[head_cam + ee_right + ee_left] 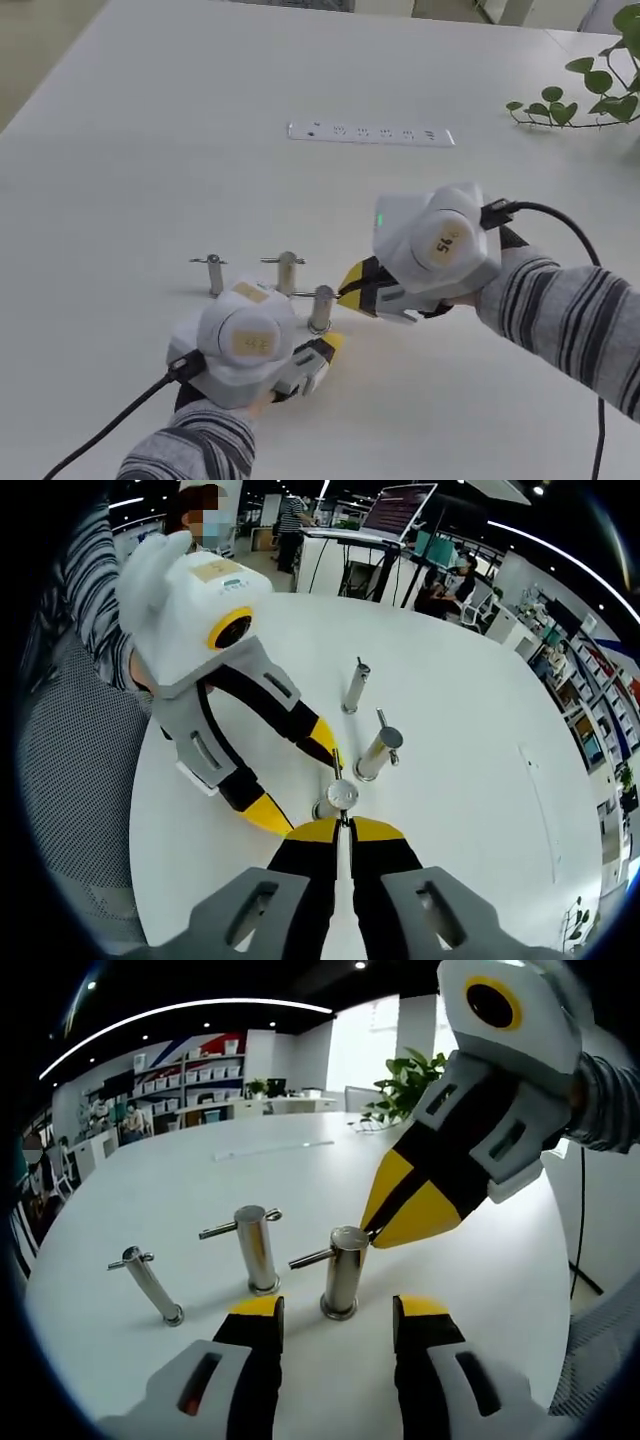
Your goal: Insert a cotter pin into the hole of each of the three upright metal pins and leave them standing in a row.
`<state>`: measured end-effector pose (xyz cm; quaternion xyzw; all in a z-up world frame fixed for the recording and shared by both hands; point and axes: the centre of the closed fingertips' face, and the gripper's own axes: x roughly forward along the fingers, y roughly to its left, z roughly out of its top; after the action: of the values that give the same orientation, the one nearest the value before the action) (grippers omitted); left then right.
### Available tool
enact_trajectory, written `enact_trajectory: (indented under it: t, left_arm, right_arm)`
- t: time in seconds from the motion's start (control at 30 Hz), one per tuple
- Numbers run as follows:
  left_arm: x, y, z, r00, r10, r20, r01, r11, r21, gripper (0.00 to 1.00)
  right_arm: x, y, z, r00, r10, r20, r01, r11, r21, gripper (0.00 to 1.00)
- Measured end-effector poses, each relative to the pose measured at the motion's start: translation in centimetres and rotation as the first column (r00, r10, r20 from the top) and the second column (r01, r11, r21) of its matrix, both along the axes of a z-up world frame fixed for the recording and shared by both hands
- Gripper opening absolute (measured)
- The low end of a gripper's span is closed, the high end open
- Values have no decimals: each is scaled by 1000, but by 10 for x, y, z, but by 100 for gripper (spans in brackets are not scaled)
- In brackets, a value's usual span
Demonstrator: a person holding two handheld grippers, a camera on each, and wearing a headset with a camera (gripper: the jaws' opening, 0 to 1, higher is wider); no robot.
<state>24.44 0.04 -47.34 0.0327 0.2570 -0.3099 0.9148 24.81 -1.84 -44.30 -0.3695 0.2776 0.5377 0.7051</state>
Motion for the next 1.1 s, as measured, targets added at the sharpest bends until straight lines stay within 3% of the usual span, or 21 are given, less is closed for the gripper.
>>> enact_trajectory:
  t: [0.2,0.37,0.43,0.6,0.9,1.1]
  left_arm:
    - [-7,5,14,1000,-18,20,18,1000,-10,49]
    - [-13,8,27,999,-35,39,36,999,-25,56]
    - [-16,10,32,998,-43,47,45,999,-30,57]
    - [-22,14,40,997,-54,46,56,997,-47,62]
    - [-27,24,51,998,-47,47,50,996,-71,69]
    - [-30,27,54,998,-48,47,52,995,-83,73]
  right_arm:
    - [-2,3,0,1000,2,-9,-2,1000,6,1]
    - [-3,5,1,999,-13,-31,14,999,31,11]
    - [-2,10,3,998,-30,-60,35,997,73,11]
    - [2,17,0,991,-66,-117,80,990,120,13]
    - [5,22,-12,984,-67,-165,86,990,108,11]
    - [4,22,-13,979,-75,-190,99,987,123,9]
